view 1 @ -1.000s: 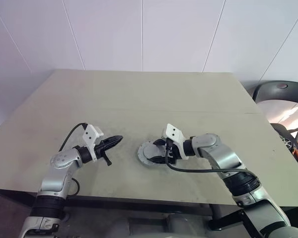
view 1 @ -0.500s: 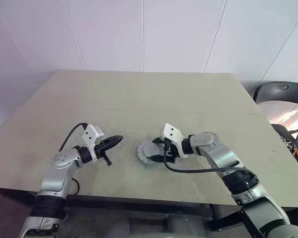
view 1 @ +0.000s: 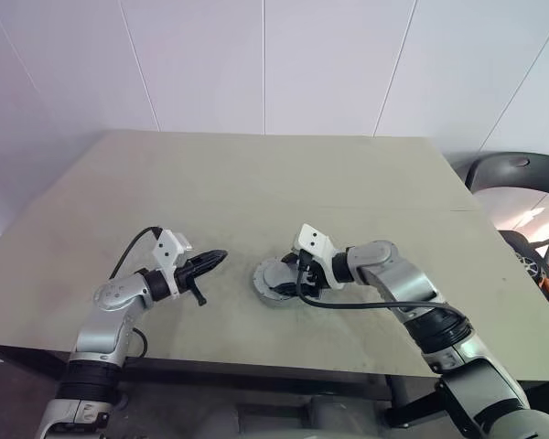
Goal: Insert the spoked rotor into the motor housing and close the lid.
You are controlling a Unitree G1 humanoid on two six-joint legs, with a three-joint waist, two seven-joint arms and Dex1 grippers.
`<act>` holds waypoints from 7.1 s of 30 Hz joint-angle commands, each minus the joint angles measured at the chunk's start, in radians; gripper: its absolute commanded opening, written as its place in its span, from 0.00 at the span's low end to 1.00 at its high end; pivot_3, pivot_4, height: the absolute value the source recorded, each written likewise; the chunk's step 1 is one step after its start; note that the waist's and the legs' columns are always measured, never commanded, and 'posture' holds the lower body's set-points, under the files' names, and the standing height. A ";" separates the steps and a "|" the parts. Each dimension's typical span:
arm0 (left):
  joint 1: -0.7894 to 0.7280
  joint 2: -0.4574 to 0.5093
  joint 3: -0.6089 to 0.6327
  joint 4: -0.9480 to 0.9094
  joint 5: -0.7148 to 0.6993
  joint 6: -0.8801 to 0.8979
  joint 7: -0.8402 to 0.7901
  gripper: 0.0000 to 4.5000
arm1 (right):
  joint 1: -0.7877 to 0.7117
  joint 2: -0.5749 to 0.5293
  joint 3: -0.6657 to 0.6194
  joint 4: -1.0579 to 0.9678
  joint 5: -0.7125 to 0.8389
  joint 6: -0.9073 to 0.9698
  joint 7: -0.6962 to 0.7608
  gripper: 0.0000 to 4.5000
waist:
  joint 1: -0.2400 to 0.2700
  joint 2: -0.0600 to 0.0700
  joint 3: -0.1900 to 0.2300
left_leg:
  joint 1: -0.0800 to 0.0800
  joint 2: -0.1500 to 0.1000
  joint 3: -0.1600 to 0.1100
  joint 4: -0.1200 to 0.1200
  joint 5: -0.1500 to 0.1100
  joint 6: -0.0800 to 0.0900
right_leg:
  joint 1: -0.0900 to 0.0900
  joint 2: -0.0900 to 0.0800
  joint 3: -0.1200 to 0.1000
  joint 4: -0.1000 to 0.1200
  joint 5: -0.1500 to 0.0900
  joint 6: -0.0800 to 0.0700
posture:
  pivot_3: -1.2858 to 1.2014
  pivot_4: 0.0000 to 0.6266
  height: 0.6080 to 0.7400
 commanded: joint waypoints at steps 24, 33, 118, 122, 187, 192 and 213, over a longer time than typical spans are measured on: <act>-0.045 -0.002 0.008 0.003 0.003 -0.022 -0.014 0.00 | 0.010 -0.121 0.077 -0.004 -0.075 0.061 -0.003 0.77 | 0.031 0.000 -0.001 | -0.006 -0.001 0.000 -0.002 0.000 0.000 | -0.003 -0.002 -0.001 -0.006 0.000 0.000 | 0.52 0.00 1.00; -0.060 -0.013 0.000 0.054 0.016 -0.055 -0.023 0.00 | -0.006 -0.096 0.070 -0.002 -0.070 0.068 -0.039 0.77 | 0.027 0.000 -0.001 | -0.003 0.000 0.000 0.002 -0.002 -0.003 | -0.001 -0.002 -0.002 -0.010 0.000 0.000 | 0.52 0.00 1.00; -0.277 -0.152 -0.302 0.214 0.175 0.095 -0.201 0.00 | 0.038 -0.092 -0.187 -0.041 0.200 0.347 -0.020 1.00 | 0.004 0.002 -0.005 | -0.005 0.000 -0.002 -0.003 0.000 0.000 | 0.002 -0.001 -0.004 -0.014 0.001 0.000 | 0.52 0.00 1.00; -0.278 -0.152 -0.302 0.221 0.178 0.079 -0.202 0.00 | 0.062 -0.081 -0.200 -0.067 0.267 0.450 -0.019 1.00 | 0.002 0.002 -0.005 | -0.005 0.000 -0.002 -0.003 0.000 0.000 | 0.002 -0.001 -0.004 -0.014 0.001 0.000 | 0.52 0.00 1.00; -0.373 -0.271 0.046 0.206 -0.106 0.176 0.025 0.00 | 0.034 0.327 -0.587 0.053 0.583 0.618 -0.343 0.29 | -0.026 0.004 -0.005 | -0.007 0.001 -0.003 -0.004 0.000 0.000 | -0.008 0.003 -0.002 -0.001 0.002 0.003 | 0.52 0.00 1.00; -0.356 -0.284 0.150 0.152 -0.235 0.268 0.080 0.00 | -0.040 0.394 -0.766 0.191 0.621 0.560 -0.467 0.29 | -0.026 0.004 -0.004 | -0.007 0.001 -0.003 -0.003 0.000 0.000 | -0.008 0.003 -0.002 0.000 0.001 0.001 | 0.52 0.00 1.00; -0.309 -0.387 0.346 0.104 -0.578 0.514 0.236 0.94 | -0.108 0.526 -0.979 0.193 0.955 0.581 -0.615 0.29 | -0.028 0.004 -0.003 | -0.008 0.000 -0.003 -0.005 0.000 0.001 | -0.008 0.003 -0.002 -0.001 0.001 0.001 | 0.52 0.00 1.00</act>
